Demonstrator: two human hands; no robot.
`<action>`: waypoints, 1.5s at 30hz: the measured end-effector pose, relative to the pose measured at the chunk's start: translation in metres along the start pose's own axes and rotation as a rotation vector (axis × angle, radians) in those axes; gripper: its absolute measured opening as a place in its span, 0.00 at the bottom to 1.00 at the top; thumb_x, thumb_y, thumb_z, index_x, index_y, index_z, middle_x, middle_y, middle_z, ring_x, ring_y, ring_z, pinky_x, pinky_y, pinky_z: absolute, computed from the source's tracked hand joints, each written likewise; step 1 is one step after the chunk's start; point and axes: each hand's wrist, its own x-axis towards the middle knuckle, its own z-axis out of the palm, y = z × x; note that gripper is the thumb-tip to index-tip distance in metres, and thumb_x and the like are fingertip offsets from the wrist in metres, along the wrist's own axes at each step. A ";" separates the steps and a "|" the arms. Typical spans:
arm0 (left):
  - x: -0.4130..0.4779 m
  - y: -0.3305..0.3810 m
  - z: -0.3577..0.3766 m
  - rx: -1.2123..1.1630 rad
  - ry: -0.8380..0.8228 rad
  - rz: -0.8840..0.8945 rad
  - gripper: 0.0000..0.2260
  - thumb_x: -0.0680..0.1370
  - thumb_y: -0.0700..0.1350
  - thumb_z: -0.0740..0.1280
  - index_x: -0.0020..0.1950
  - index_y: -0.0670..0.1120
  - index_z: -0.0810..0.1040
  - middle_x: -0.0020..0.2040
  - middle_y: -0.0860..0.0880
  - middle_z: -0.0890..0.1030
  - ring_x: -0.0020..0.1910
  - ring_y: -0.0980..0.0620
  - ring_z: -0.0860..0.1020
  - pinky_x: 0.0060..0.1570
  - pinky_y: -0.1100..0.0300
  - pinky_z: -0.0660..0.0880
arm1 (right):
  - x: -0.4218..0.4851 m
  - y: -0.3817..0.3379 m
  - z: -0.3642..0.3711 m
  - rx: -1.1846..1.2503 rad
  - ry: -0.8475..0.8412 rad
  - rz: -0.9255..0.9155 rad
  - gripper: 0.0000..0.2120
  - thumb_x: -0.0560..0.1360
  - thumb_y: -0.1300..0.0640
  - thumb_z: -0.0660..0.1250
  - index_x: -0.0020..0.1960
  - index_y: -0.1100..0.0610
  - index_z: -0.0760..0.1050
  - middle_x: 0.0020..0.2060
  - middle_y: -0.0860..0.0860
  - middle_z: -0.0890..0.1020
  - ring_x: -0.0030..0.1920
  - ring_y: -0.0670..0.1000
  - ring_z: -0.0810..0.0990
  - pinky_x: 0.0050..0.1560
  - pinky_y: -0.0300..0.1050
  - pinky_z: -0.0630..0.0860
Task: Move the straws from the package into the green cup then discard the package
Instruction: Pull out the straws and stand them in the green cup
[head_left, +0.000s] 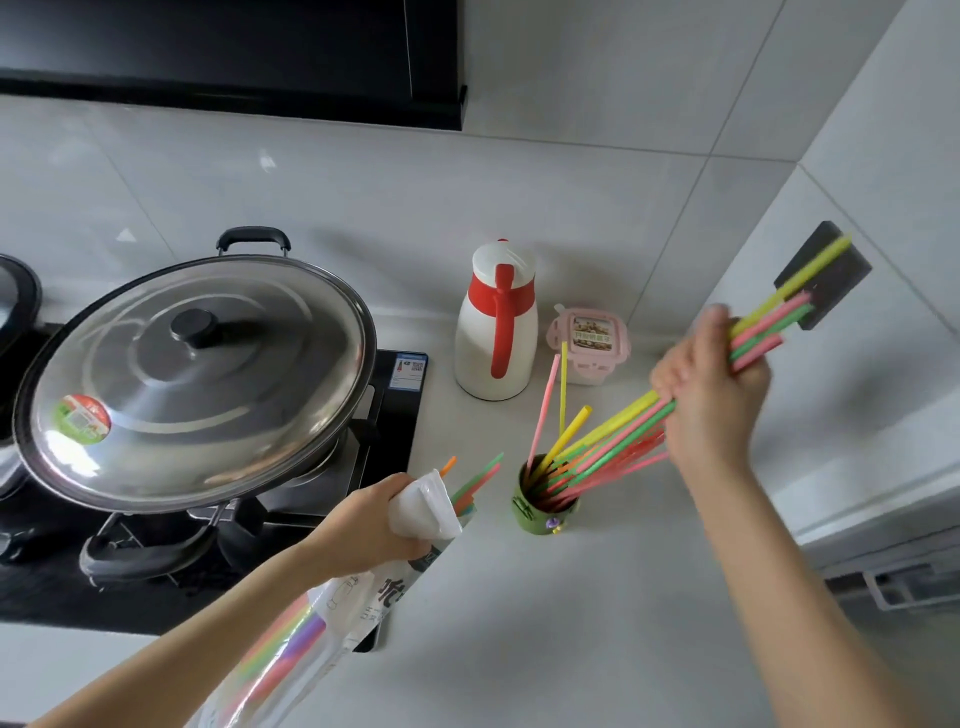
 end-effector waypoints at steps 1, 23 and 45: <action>0.000 0.000 0.000 -0.005 0.015 0.000 0.23 0.65 0.45 0.76 0.57 0.52 0.74 0.48 0.51 0.82 0.47 0.49 0.81 0.49 0.50 0.80 | -0.004 0.014 0.001 -0.025 -0.008 0.025 0.21 0.75 0.49 0.65 0.26 0.49 0.62 0.18 0.43 0.62 0.19 0.44 0.58 0.22 0.35 0.56; 0.003 0.006 -0.008 -0.008 -0.002 0.044 0.25 0.66 0.45 0.76 0.61 0.52 0.72 0.49 0.53 0.80 0.48 0.52 0.80 0.49 0.57 0.79 | 0.003 0.071 -0.017 -0.753 -0.201 -0.168 0.16 0.80 0.51 0.58 0.38 0.54 0.77 0.32 0.48 0.82 0.37 0.49 0.82 0.43 0.38 0.76; 0.014 0.070 -0.015 0.051 -0.445 0.005 0.22 0.62 0.45 0.78 0.53 0.55 0.75 0.44 0.54 0.82 0.42 0.56 0.81 0.40 0.64 0.79 | -0.094 0.062 -0.021 -0.218 -0.114 0.745 0.16 0.79 0.51 0.59 0.47 0.60 0.80 0.45 0.59 0.84 0.44 0.54 0.81 0.42 0.39 0.74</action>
